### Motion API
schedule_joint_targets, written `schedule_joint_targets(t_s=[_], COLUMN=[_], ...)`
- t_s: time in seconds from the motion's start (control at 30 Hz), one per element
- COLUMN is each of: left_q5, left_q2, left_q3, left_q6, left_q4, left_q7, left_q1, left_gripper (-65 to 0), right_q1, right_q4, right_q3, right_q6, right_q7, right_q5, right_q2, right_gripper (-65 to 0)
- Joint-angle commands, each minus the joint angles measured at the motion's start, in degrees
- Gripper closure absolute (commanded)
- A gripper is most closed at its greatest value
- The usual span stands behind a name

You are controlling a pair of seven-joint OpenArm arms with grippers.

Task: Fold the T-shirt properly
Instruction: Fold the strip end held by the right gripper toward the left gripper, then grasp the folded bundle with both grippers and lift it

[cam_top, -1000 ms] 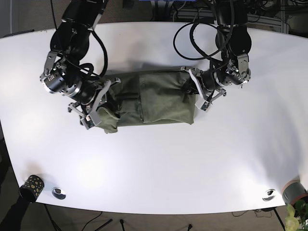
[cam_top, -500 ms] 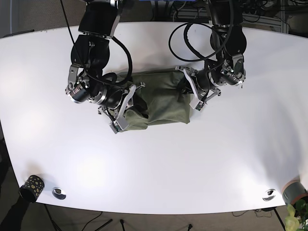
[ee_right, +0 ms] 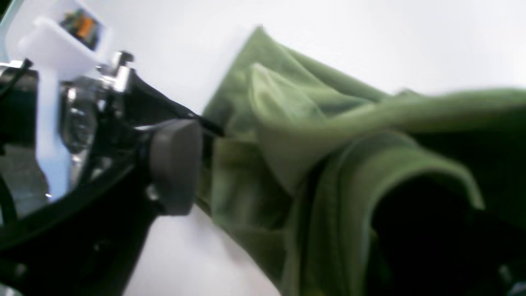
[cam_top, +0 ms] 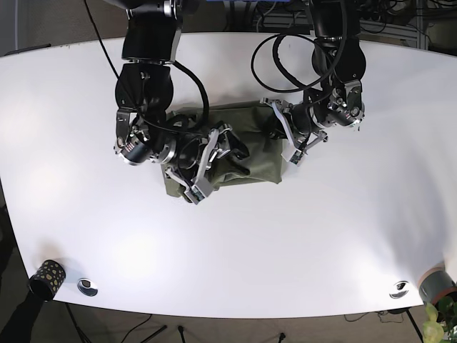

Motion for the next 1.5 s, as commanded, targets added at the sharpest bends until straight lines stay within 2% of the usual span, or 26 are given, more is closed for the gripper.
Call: schedule_joint_targets(t_s=[0.0,0.17,0.3,0.5,0.63,0.87,0.97,1.03,1.13,1.27,1.37,1.47], left_q5=[0.71,0.62,0.53,0.53,0.53,1.06,1.06,1.06,1.06,1.06,1.06,1.06], left_q2=[-0.11,-0.11,-0.02,-0.11,-0.64,-6.7,-9.08,-10.22,-10.84,-9.69,-6.18,-4.33], left_q3=[0.07,0.07,0.07,-0.1,-0.81,-5.03,-2.56,0.42,5.08,8.25,11.85,15.72], left_q6=[-0.06,-0.06,-0.06,-0.06,-0.06,-0.06,-0.06,-0.06,-0.06,-0.06,-0.06,-0.06], left_q4=[0.37,0.63,2.04,9.69,16.19,21.03,21.12,21.03,20.94,20.94,20.15,18.66], left_q7=[1.2,1.2,1.2,1.37,1.46,1.46,1.46,1.46,1.46,1.46,1.46,1.46], left_q1=[-0.46,-0.55,-1.25,-1.25,-1.25,-1.78,-1.87,-2.75,-4.33,-4.86,-6.88,-6.79], left_gripper=[-4.3,-4.3,-4.3,-4.3,-4.3,-4.3,-4.3,-4.3,-4.3,-4.2,-4.0,-4.0], right_q1=[1.14,0.61,-0.71,-3.44,-5.98,-7.39,-6.78,-5.11,-1.33,4.56,8.52,11.07], right_q4=[1.04,4.99,10.97,13.61,13.26,11.94,9.83,7.01,1.48,-6.09,-10.31,-13.38], right_q3=[-0.74,1.01,1.28,1.45,4.97,5.85,6.47,9.01,12.53,14.38,15.26,16.14], right_q6=[0.12,0.12,0.12,0.12,0.12,0.12,0.12,0.12,0.12,0.12,0.12,0.12], right_q7=[1.4,1.4,-0.36,-0.71,-0.53,-0.09,1.49,3.42,5.71,9.4,10.9,10.98], right_q5=[1.58,2.02,2.11,1.84,2.11,1.67,1.49,1.14,-1.85,-5.98,-7.92,-8.53], right_q2=[0.01,0.01,2.38,4.67,4.75,4.49,4.67,4.75,4.67,4.67,5.63,6.25], right_gripper=[-49.5,-50.3,-50.1,-49.8,-49.8,-49.6,-49.5,-49.5,-49.5,-49.5,-48.8,-40.9])
